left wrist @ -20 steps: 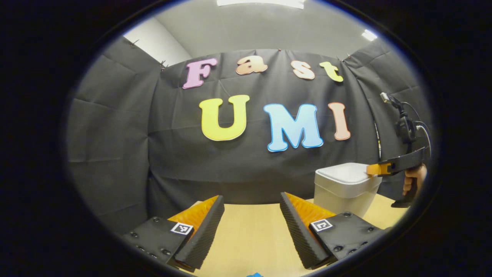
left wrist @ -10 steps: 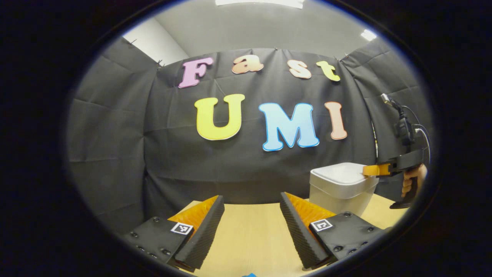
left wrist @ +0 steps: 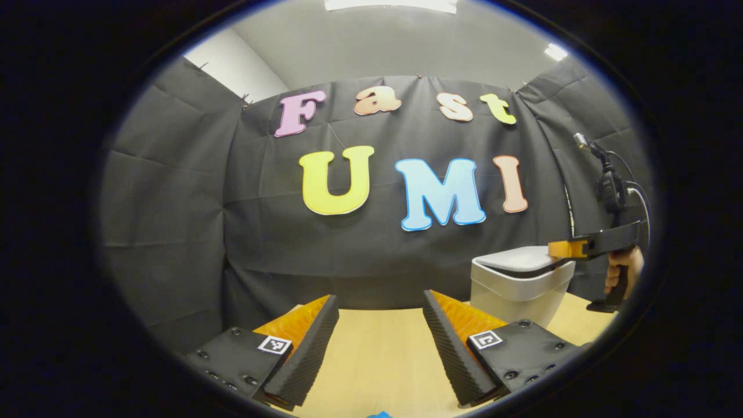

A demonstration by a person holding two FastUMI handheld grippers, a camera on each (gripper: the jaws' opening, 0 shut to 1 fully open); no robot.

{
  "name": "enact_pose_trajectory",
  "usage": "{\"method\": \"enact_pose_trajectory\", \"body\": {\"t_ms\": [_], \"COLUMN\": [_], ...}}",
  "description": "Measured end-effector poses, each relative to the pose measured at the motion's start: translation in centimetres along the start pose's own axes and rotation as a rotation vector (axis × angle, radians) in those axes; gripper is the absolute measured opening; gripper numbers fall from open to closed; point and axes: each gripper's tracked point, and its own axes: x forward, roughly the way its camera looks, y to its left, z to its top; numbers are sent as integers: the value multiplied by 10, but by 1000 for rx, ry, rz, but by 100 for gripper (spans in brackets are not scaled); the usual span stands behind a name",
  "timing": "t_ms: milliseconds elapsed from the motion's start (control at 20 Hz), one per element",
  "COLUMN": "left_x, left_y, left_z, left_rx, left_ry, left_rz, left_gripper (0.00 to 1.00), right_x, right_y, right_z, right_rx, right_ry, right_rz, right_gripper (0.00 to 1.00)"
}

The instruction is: Press the lid of the desktop garbage bin to open it, pick up the crumpled paper on the desktop and throw it into the bin, then pick up the pop can on the desktop and drop it into the bin, and finally close the garbage bin lid.

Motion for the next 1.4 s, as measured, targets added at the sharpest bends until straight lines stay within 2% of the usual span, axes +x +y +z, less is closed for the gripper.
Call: {"method": "enact_pose_trajectory", "body": {"t_ms": [50,100,200,450,650,700,750,850,900,1000,1050,1100,1150,1300,1350,1400], "left_x": [-2,-3,-4,-4,-4,-4,-4,-4,-4,-5,-5,-4,-5,-6,-5,-6], "left_y": [1,2,6,7,7,7,8,9,8,8,7,7,6,8,7,7], "left_z": [-1,-3,1,2,1,2,3,2,2,1,1,2,1,2,2,3], "left_rx": [-2,-3,-2,-1,-9,-9,-9,-9,-10,-11,-11,-11,-10,-9,-8,-7], "left_ry": [2,3,-1,-4,-3,-3,-4,-3,-3,-2,-3,-2,-2,-3,-3,-2], "left_rz": [5,9,17,18,16,17,17,16,15,13,12,10,9,6,5,4], "left_gripper": [100,95,100,100,100,95,100,100,96,96,100,95,100,100,100,96], "right_x": [-1,-2,-5,-11,-16,-19,-22,-27,-29,-34,-36,-39,-43,-43,-44,-44], "right_y": [1,2,6,14,14,14,15,17,17,16,16,15,15,16,15,14], "right_z": [8,14,27,53,56,56,58,61,61,62,63,61,60,55,53,52], "right_rx": [-5,-12,-26,-51,-76,-81,-85,-94,-103,-114,-111,-107,-101,-60,-45,-33], "right_ry": [-20,-38,-68,-140,-147,-149,-155,-164,-166,-168,-170,-168,-168,-153,-147,-144], "right_rz": [0,0,2,9,3,4,3,3,-2,-17,-23,-28,-28,-9,-8,-7], "right_gripper": [0,0,0,0,0,0,0,0,0,0,0,0,0,0,3,8]}}
